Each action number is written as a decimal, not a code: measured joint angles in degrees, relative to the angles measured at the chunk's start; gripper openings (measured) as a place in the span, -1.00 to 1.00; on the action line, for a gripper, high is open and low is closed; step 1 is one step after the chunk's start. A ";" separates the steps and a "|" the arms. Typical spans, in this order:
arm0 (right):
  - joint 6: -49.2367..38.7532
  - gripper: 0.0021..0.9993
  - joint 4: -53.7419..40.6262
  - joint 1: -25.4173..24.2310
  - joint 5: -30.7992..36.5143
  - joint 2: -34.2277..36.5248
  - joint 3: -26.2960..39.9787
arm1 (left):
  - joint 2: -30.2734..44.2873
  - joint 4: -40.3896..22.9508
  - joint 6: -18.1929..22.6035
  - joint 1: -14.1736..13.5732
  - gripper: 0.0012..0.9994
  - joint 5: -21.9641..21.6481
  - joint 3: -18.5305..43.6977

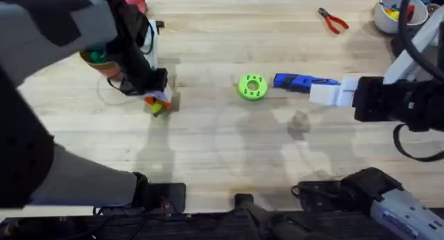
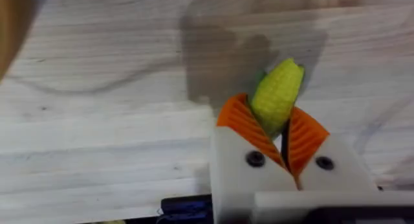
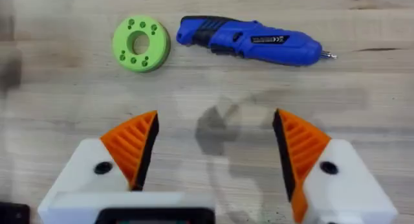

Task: Pick up the gripper from the table and insert it into the empty holder that is missing its gripper. Then pick up a screw, insert it into the mounting hole, and use the screwdriver to tighten it. Finally, clean up the table by picking up the vegetable and placing it into the bucket.

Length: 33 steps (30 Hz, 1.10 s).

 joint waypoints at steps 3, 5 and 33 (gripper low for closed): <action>0.00 0.99 0.00 0.00 0.00 0.01 0.00 | -2.96 -3.11 -0.22 0.00 -0.94 -0.01 4.39; 0.00 0.99 0.00 0.00 0.00 0.00 0.00 | -5.72 -5.08 -0.37 0.00 -0.94 0.00 8.48; 0.02 0.99 0.00 0.00 0.00 0.00 0.00 | -4.26 -1.48 1.65 20.26 -0.94 -6.53 29.75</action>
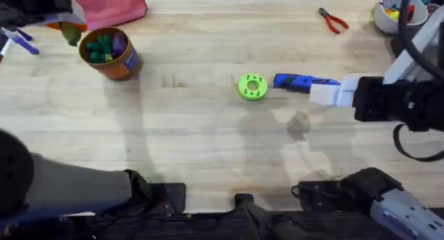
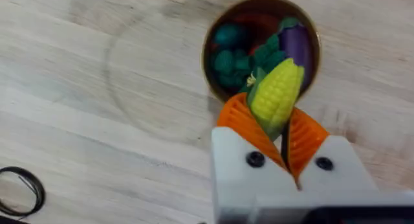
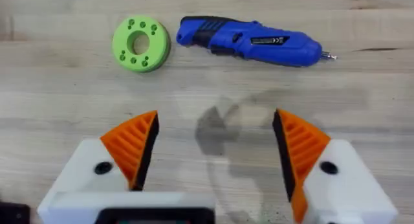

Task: Pick up the gripper from the table and insert it into the empty holder that is missing its gripper. Then pick up a screw, insert it into the mounting hole, and use the screwdriver to tighten it. Finally, clean up the table by picking up the vegetable and placing it into the bucket.

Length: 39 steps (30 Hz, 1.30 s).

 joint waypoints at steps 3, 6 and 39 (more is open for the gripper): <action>-0.01 0.99 0.00 0.00 0.00 0.00 0.00 | 3.35 0.96 0.33 -0.02 -0.94 -0.10 0.00; -0.01 0.99 0.00 0.00 0.00 0.00 0.00 | 6.95 1.61 0.41 0.00 -0.94 -0.14 0.00; 0.00 0.98 0.00 0.00 0.00 0.00 0.00 | -8.96 -0.32 0.78 -4.41 0.97 -0.75 0.00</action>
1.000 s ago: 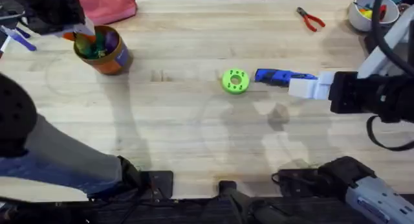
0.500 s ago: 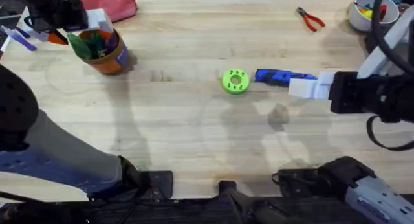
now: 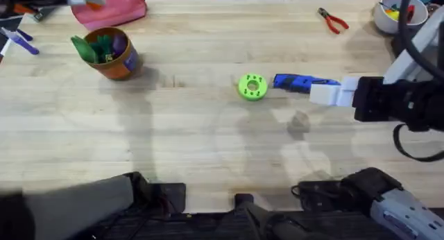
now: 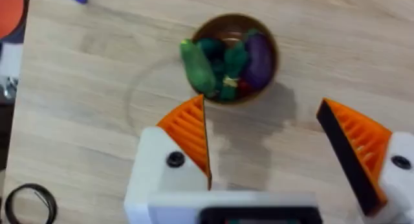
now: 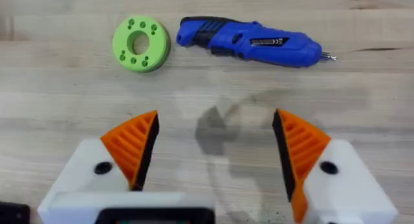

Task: Pick up the gripper from the table and insert it into the empty holder that is missing its gripper. Then pick up a screw, insert it into the mounting hole, and use the screwdriver to tighten it. Finally, clean up the table by picking up the vegetable and placing it into the bucket.

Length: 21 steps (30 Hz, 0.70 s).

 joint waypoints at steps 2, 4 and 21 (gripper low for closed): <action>-0.02 0.99 0.00 0.00 0.00 0.00 0.00 | -3.02 -1.45 -0.32 -2.96 0.97 0.05 0.00; -0.02 0.99 0.00 0.00 0.00 0.00 0.00 | -5.52 -2.61 -0.98 -6.48 0.97 0.24 -0.02; -0.02 0.99 0.00 0.00 0.00 0.00 0.00 | -22.40 1.77 -11.24 -26.30 0.97 0.44 -30.26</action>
